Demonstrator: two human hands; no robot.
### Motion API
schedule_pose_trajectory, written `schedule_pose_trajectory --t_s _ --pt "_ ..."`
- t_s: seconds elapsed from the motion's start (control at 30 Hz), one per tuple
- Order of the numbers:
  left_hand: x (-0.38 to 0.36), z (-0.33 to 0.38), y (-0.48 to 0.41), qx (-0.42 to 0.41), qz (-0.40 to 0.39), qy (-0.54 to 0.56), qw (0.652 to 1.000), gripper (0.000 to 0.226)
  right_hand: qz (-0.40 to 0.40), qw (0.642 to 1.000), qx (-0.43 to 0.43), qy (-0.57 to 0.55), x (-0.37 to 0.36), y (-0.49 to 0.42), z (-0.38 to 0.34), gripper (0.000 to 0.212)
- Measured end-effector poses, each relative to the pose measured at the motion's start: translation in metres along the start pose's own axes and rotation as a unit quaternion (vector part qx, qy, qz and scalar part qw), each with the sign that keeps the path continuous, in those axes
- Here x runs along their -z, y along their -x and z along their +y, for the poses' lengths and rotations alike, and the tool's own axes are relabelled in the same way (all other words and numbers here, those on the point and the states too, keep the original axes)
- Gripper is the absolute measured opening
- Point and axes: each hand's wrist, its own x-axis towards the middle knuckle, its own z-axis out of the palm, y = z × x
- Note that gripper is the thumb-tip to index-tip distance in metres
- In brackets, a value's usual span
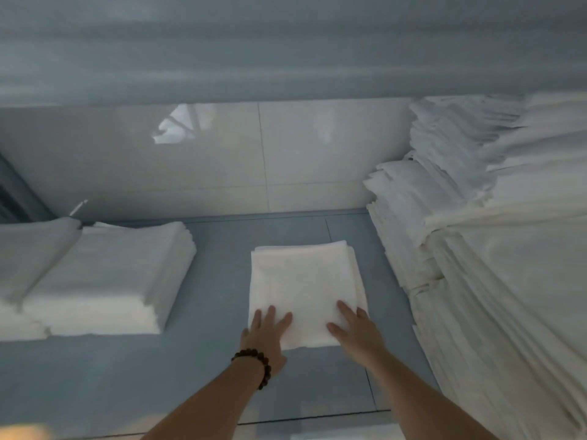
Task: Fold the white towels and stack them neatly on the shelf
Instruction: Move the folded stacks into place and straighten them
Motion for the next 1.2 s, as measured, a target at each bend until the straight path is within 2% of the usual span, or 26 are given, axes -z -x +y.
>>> schedule_pose_trajectory --t_s 0.43,0.73,0.9,1.07,1.2 --pt "-0.029 -0.117 0.094 0.038 0.013 0.003 0.999 0.085 -0.013 0.999 0.033 0.028 -0.08 0.069 -0.101 0.067" --pt "-0.039 -0.162 0.124 0.015 0.035 0.001 0.999 0.088 -0.006 0.999 0.008 0.051 -0.105 0.11 -0.132 0.071" --pt "-0.032 -0.166 0.121 0.001 0.043 -0.025 0.999 0.093 0.046 0.998 -0.041 -0.002 -0.084 0.093 -0.134 0.079" --pt "-0.026 -0.17 0.115 -0.008 0.012 0.019 1.0 0.087 0.029 0.993 -0.041 -0.11 -0.076 0.06 -0.132 0.071" --pt "-0.024 -0.17 0.108 -0.008 0.032 0.04 0.999 0.074 0.012 0.986 -0.054 -0.157 -0.077 0.039 -0.134 0.07"
